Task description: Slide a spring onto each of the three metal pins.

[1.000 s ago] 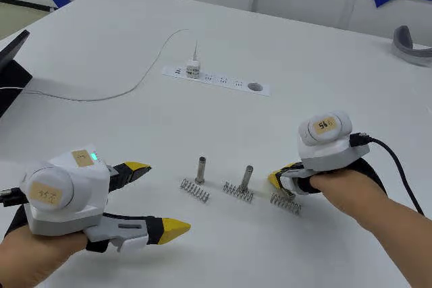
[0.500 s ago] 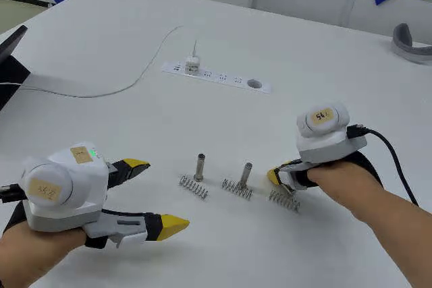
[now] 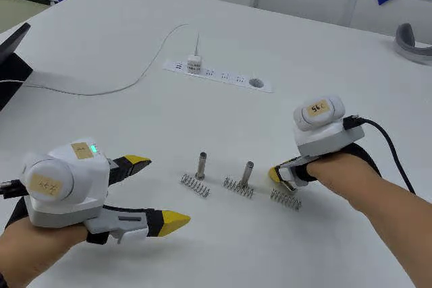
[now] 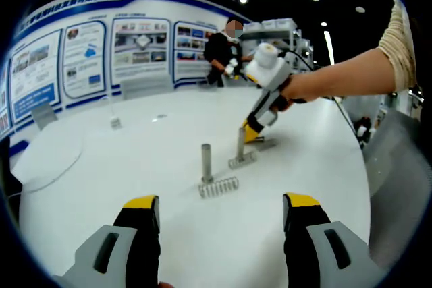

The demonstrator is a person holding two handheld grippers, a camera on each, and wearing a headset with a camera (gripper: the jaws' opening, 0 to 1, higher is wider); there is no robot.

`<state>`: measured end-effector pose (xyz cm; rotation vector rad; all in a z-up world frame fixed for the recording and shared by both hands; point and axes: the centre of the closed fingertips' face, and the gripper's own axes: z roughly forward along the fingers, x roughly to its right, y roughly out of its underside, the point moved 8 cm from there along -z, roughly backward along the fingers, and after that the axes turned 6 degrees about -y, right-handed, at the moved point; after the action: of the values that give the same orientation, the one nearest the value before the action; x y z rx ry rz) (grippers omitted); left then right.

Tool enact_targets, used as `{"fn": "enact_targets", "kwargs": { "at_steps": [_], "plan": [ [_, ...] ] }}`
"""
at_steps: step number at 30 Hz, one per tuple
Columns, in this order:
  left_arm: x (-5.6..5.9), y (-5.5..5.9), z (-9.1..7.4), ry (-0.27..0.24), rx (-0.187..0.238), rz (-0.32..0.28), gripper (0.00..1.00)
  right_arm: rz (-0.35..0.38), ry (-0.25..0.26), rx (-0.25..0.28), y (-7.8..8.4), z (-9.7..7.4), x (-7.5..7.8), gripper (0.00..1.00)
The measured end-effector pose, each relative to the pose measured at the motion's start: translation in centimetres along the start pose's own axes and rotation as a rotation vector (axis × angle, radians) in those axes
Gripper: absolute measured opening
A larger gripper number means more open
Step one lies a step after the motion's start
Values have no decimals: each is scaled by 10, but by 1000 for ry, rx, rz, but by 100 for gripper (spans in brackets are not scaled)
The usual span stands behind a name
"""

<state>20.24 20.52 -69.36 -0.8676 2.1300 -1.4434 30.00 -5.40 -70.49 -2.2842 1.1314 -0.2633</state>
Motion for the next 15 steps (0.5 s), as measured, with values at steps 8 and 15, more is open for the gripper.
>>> {"fn": "enact_targets", "kwargs": {
  "at_steps": [8, 15],
  "plan": [
    [-1, -3, -1, 0, 4, 5, 75, -15, 20, 63, 1, -3, 0, 8],
    [0, -6, 2, 4, 13, 10, 75, -10, 23, 95, -1, -16, -2, 9]
  ]
}}
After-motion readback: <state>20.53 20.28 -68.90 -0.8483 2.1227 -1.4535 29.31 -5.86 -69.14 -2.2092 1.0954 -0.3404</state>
